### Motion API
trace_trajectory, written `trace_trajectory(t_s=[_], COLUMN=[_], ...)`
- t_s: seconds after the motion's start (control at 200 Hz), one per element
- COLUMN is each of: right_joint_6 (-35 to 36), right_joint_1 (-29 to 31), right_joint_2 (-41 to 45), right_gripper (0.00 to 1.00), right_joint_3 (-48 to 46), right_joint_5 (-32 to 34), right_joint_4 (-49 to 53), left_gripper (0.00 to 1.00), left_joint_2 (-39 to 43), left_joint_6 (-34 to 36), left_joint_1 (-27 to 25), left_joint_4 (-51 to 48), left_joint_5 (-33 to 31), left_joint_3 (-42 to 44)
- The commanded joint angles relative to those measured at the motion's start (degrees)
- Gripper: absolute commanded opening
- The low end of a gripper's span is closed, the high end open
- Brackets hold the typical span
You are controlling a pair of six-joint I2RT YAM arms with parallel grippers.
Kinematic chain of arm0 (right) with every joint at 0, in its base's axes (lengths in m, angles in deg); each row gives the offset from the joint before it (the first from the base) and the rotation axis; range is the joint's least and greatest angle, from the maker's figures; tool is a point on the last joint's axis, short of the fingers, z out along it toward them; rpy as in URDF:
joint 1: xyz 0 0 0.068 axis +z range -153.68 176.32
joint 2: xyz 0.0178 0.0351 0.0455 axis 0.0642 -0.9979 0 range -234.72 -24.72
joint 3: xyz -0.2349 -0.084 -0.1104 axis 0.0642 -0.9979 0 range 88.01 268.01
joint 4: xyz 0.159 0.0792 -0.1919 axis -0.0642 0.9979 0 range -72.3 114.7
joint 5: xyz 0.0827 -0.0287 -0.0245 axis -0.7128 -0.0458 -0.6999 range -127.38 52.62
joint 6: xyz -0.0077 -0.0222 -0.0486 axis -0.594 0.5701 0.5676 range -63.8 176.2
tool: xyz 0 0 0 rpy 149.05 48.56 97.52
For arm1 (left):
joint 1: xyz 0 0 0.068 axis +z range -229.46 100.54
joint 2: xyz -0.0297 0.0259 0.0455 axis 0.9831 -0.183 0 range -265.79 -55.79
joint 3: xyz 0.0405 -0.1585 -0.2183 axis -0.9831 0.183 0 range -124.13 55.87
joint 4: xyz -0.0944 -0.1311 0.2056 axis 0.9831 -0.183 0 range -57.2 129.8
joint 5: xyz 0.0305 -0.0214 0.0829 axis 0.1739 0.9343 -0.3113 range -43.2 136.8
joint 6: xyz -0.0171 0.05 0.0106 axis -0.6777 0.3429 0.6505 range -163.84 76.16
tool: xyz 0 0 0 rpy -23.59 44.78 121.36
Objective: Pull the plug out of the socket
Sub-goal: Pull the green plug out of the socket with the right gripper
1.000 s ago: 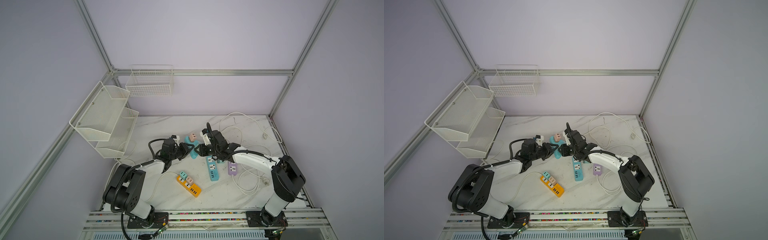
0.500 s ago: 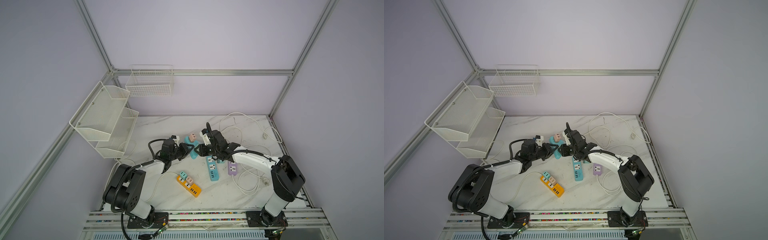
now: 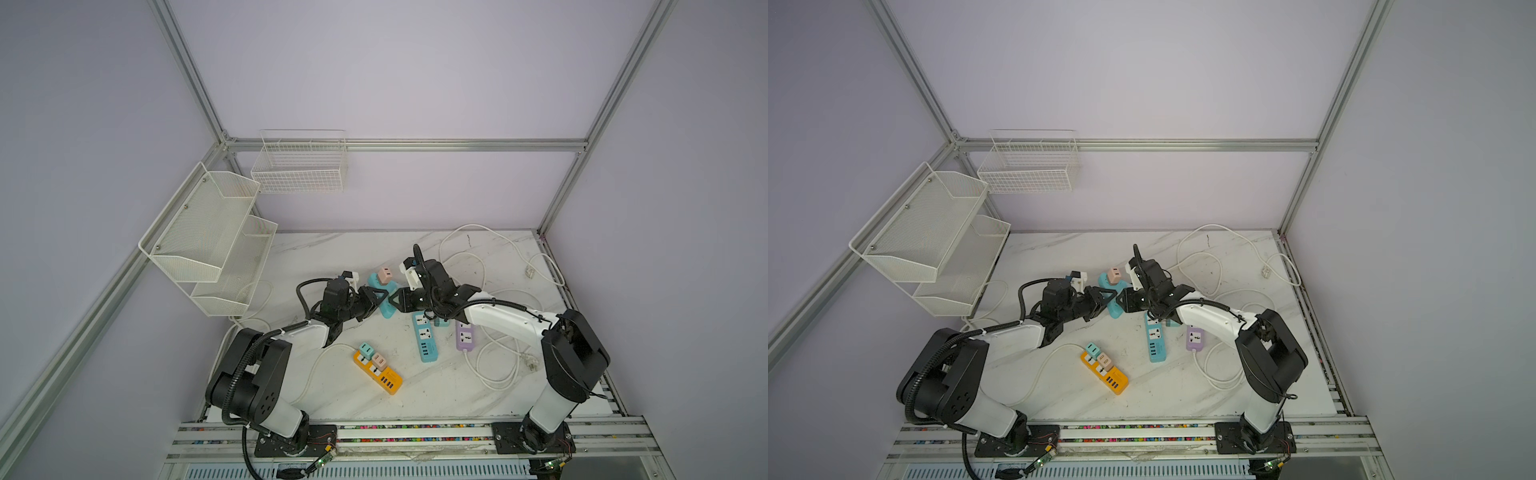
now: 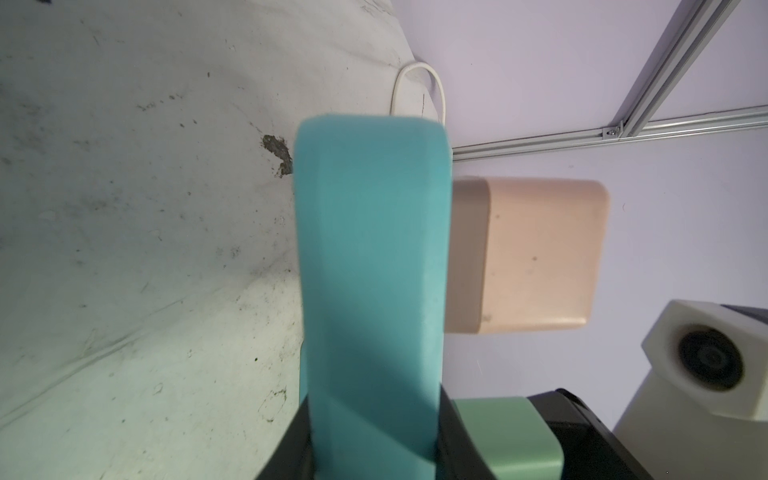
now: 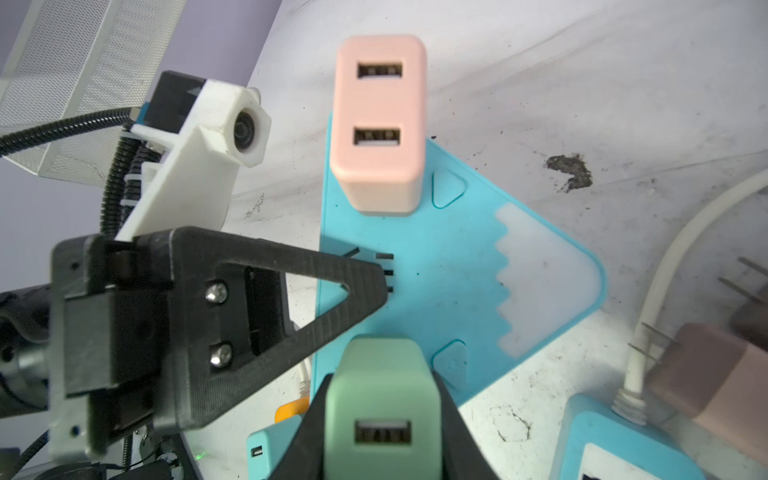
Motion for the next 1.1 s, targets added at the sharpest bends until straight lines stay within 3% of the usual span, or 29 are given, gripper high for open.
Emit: trace_trajectory(t_s=[0.0, 0.165, 0.26, 0.38, 0.665, 0.74, 0.99, 1.095], right_joint_6=[1.6, 5.7, 4.6, 0.7, 3.9, 2.1, -8.9, -13.1], right_joint_1=[0.4, 5.5, 3.2, -2.9, -1.1, -3.1, -14.7, -17.8], right_joint_2=[2.3, -0.8, 0.4, 2.4, 4.2, 6.5, 7.2, 4.6], right_gripper=[0.31, 0.31, 0.31, 0.31, 0.31, 0.31, 0.32, 0.31], right_joint_3=[0.9, 6.1, 3.8, -0.8, 1.0, -1.3, -8.8, -9.5], right_joint_5=[5.3, 10.8, 10.6, 1.9, 5.7, 6.3, -5.8, -7.5], right_joint_4=[0.7, 6.6, 5.0, -0.5, 2.7, 1.3, -7.5, -10.6], left_gripper=[0.0, 0.0, 0.0, 0.0, 0.0, 0.0, 0.0, 0.0], left_joint_2=[1.1, 0.9, 0.9, 1.1, 1.6, 2.0, 4.2, 5.3], left_joint_6=[2.6, 2.9, 3.0, 3.0, 3.0, 3.0, 3.0, 3.2], left_joint_1=[1.1, 1.2, 1.1, 1.1, 1.2, 1.2, 1.0, 0.7], left_joint_4=[0.0, -0.2, -0.2, -0.4, -0.3, -0.5, -0.3, -0.2], left_joint_5=[-1.3, -1.2, -1.2, -0.8, -0.4, 0.0, 1.1, 1.0], left_joint_3=[2.6, 2.2, 2.2, 2.3, 1.5, 0.9, -0.5, -0.7])
